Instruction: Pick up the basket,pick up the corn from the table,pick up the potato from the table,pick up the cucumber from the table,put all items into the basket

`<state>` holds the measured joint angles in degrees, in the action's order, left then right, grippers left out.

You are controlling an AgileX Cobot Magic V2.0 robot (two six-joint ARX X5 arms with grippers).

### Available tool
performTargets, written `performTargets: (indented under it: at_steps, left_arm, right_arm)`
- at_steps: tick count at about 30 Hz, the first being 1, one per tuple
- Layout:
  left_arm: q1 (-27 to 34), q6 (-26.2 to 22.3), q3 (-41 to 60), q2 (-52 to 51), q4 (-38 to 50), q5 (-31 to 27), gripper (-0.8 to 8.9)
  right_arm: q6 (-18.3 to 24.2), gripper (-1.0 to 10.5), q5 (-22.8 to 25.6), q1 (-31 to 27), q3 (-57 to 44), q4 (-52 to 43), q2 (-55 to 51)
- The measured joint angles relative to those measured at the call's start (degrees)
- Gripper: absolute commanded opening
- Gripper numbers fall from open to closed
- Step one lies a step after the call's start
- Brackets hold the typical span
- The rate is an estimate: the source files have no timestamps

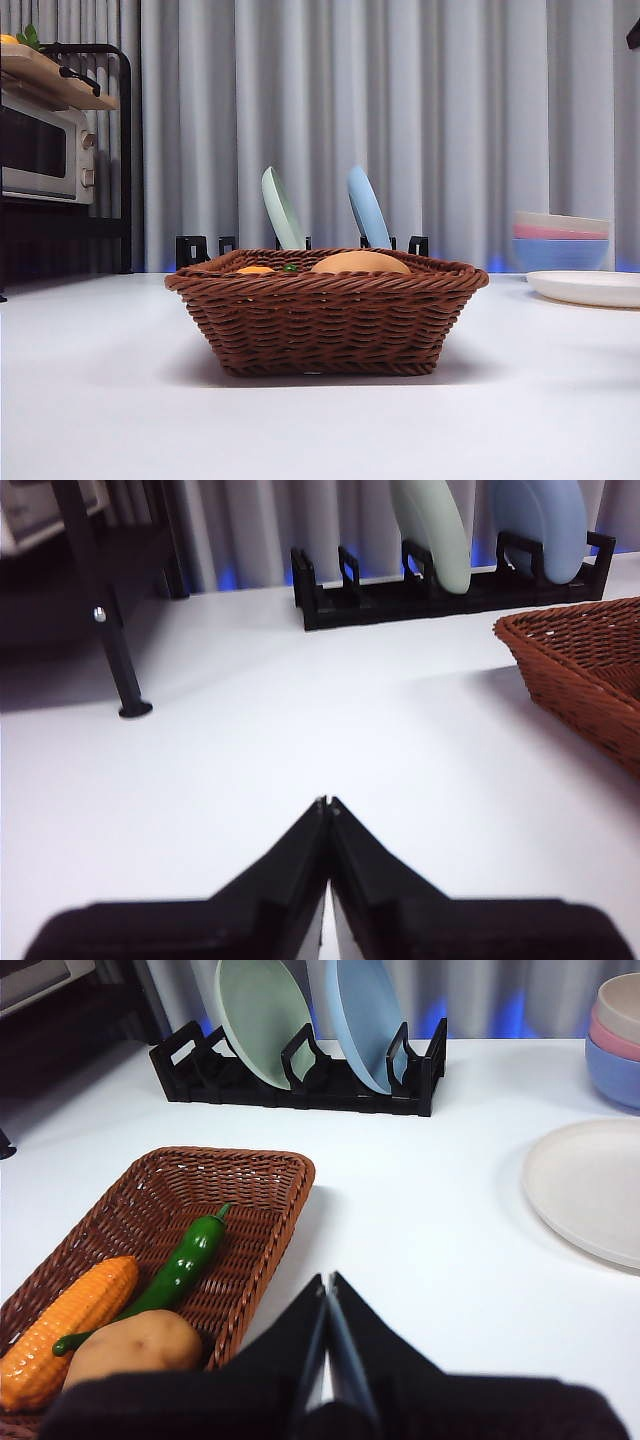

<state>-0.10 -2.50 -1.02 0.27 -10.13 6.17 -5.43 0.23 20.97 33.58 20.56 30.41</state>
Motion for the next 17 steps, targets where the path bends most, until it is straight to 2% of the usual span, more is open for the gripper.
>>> performTargets:
  at_steps: [17]
  left_arm:
    - [0.0, 0.7, 0.0, 0.0, 0.0, 0.0, -0.03]
  right_arm:
    - [-0.2, -0.2, 0.0, 0.0, 0.0, 0.0, 0.0]
